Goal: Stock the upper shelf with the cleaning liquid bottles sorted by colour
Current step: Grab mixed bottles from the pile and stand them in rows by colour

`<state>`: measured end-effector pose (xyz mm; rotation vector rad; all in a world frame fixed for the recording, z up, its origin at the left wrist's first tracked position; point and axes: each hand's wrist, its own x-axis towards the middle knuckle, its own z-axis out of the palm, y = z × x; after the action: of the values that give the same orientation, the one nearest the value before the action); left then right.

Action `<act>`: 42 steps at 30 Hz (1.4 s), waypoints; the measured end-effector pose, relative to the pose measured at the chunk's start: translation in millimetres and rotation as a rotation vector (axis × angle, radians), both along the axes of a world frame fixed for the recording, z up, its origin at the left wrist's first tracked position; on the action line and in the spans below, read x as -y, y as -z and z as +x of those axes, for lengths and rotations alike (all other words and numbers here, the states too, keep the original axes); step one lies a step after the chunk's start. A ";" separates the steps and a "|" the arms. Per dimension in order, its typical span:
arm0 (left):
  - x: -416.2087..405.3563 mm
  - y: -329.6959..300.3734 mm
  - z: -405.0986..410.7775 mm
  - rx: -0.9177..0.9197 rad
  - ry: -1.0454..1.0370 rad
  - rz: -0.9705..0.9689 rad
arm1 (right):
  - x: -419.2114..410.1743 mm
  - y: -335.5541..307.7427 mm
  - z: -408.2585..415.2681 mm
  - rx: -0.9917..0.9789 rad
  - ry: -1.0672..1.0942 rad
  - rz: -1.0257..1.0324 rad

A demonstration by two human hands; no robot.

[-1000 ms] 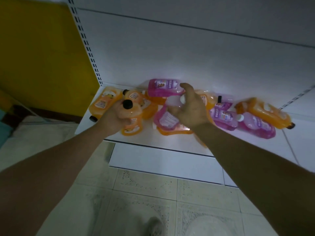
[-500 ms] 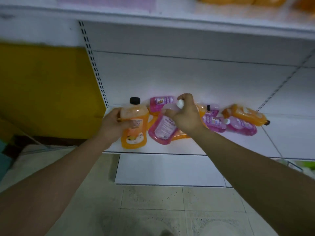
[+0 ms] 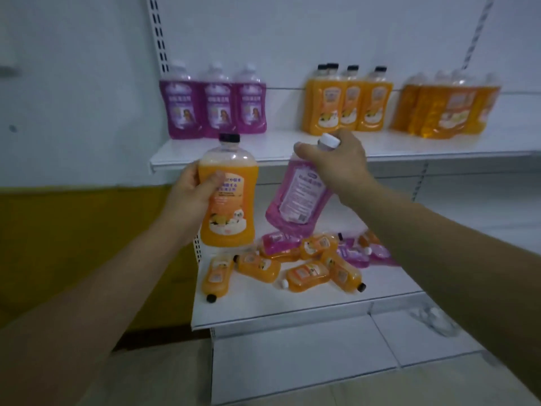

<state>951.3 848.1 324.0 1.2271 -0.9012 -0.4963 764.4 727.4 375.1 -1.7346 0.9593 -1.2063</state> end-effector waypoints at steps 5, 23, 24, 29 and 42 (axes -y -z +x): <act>-2.0 -64.5 8.0 0.027 -0.014 -0.124 | -3.8 -63.8 11.1 0.044 -0.005 -0.075; 100.6 -94.7 74.3 0.143 -0.322 -0.064 | 123.7 -108.2 109.1 -0.253 -0.152 -0.145; 104.0 -91.9 75.7 0.144 -0.355 -0.056 | 127.9 -112.0 113.7 -0.264 -0.183 -0.100; 108.3 -78.6 77.0 0.244 -0.417 0.113 | 135.3 -111.6 118.8 -0.228 -0.370 -0.053; 106.5 -72.0 91.6 0.281 -0.283 0.177 | 129.2 -45.7 125.0 -0.067 -0.299 -0.049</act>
<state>1042.9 741.6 396.0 1.5859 -0.9123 -0.1809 889.5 598.2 420.9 -1.8892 0.6821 -0.9899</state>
